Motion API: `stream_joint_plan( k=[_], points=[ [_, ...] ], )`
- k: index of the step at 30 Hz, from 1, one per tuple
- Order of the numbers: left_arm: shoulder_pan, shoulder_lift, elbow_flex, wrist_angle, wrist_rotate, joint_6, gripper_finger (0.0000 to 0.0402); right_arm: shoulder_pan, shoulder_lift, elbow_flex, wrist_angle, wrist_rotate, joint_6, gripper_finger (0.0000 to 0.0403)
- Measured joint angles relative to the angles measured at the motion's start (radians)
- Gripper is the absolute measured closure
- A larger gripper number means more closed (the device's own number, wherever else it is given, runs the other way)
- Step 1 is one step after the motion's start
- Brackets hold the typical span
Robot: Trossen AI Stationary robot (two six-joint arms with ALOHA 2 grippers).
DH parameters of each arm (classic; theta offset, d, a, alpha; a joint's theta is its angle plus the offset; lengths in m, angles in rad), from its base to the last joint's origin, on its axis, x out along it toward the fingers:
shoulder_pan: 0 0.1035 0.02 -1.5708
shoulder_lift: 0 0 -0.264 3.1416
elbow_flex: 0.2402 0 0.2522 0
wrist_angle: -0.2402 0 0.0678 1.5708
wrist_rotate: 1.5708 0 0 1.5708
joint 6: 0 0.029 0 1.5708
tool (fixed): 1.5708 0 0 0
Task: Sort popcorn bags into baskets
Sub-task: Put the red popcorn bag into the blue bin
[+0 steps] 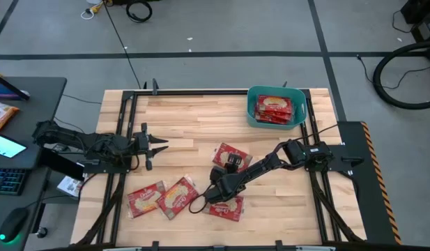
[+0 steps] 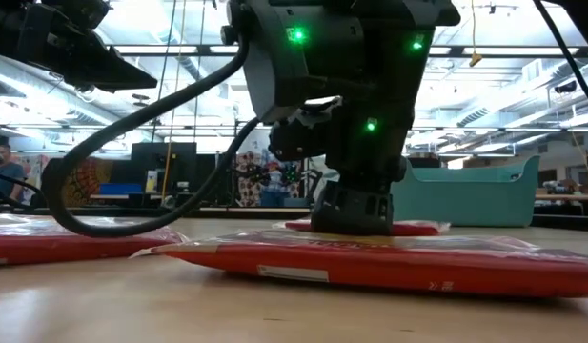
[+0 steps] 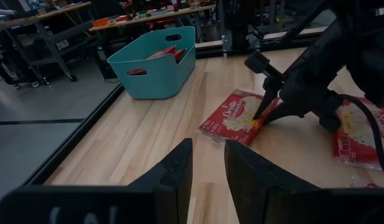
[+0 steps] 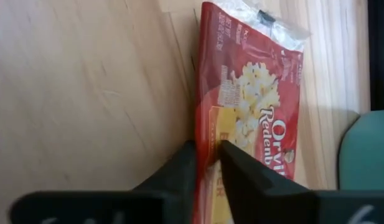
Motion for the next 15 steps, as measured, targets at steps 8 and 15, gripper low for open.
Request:
stream_joint_plan(
  k=[8, 15],
  points=[
    [0.000, 0.000, 0.000, 0.000, 0.000, 0.000, 0.0304, 0.006, 0.006, 0.051, -0.094, 0.018, -0.008, 0.0391],
    [0.000, 0.000, 0.000, 0.000, 0.000, 0.000, 0.0304, 0.017, 0.004, 0.155, -0.294, 0.060, 0.033, 0.0397]
  ],
)
